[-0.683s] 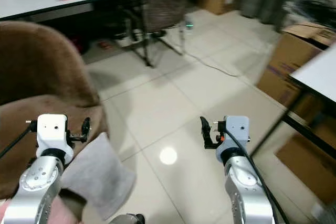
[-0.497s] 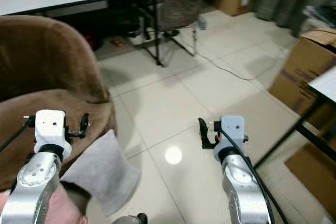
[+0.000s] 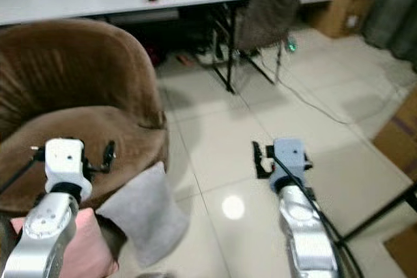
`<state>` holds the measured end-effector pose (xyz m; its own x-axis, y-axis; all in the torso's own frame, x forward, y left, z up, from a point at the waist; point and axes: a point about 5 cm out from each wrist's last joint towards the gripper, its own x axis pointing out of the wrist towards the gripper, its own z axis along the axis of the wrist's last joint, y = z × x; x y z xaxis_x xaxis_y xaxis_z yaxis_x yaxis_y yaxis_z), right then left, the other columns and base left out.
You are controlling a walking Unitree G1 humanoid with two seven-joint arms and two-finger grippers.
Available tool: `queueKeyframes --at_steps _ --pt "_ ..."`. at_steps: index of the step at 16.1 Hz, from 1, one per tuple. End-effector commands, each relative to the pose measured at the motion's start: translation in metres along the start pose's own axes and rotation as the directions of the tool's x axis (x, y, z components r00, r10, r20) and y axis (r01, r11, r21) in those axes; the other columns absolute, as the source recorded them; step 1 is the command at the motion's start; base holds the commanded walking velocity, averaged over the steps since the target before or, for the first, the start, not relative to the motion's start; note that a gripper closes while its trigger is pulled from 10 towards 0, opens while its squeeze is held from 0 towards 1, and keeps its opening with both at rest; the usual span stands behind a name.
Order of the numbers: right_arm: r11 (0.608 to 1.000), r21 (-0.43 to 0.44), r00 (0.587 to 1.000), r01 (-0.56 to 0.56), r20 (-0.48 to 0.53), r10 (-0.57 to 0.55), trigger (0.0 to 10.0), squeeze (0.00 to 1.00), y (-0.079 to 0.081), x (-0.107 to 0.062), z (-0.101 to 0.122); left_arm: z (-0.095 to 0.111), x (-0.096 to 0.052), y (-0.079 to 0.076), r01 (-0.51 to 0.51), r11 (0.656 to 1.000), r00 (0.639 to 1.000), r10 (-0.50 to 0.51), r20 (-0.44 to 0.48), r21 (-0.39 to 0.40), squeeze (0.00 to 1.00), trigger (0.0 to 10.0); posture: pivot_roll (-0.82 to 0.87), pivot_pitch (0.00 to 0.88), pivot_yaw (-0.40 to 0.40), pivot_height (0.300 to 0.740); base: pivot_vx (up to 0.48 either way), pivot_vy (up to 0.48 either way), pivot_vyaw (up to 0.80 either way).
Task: Move the pillow to the sofa from floor
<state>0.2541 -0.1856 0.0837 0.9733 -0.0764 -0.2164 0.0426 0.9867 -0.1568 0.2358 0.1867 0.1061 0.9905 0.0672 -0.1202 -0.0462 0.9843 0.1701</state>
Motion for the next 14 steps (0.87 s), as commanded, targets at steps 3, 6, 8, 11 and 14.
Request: queueKeyframes --at_steps 3,6,8,11,14 --pt "0.990 0.097 0.994 -0.105 -0.008 0.106 10.0 0.00 0.008 -0.002 -0.002 0.006 0.000 0.002 0.015 1.000 1.000 -0.015 0.026 0.010 0.00 10.0 0.03 0.000 -0.027 0.740 0.095 0.000 0.00" --pt "0.987 0.099 0.992 -0.129 0.005 0.129 10.0 0.00 0.014 -0.003 0.000 0.006 0.000 0.002 0.016 1.000 1.000 -0.016 0.027 0.006 0.00 10.0 0.03 0.000 -0.028 0.740 0.310 0.000 0.77" --pt "0.988 0.109 0.994 -0.110 0.005 0.111 10.0 0.00 0.013 0.000 -0.001 0.007 0.001 0.004 0.004 1.000 1.000 -0.004 0.031 0.005 0.00 10.0 0.04 0.000 -0.035 0.740 0.313 0.000 0.78" --pt "0.995 0.093 0.999 -0.044 -0.001 0.045 10.0 0.00 0.009 0.007 0.003 0.009 0.002 0.003 -0.007 1.000 0.999 0.007 0.038 -0.008 0.00 10.0 0.04 0.000 -0.043 0.740 0.301 0.000 0.26" --pt "0.994 0.100 0.998 -0.044 -0.033 0.048 10.0 0.00 0.010 0.012 0.001 0.009 0.002 0.004 -0.011 1.000 0.999 0.011 0.040 -0.008 0.00 10.0 0.05 0.000 -0.048 0.740 0.299 0.000 0.00"
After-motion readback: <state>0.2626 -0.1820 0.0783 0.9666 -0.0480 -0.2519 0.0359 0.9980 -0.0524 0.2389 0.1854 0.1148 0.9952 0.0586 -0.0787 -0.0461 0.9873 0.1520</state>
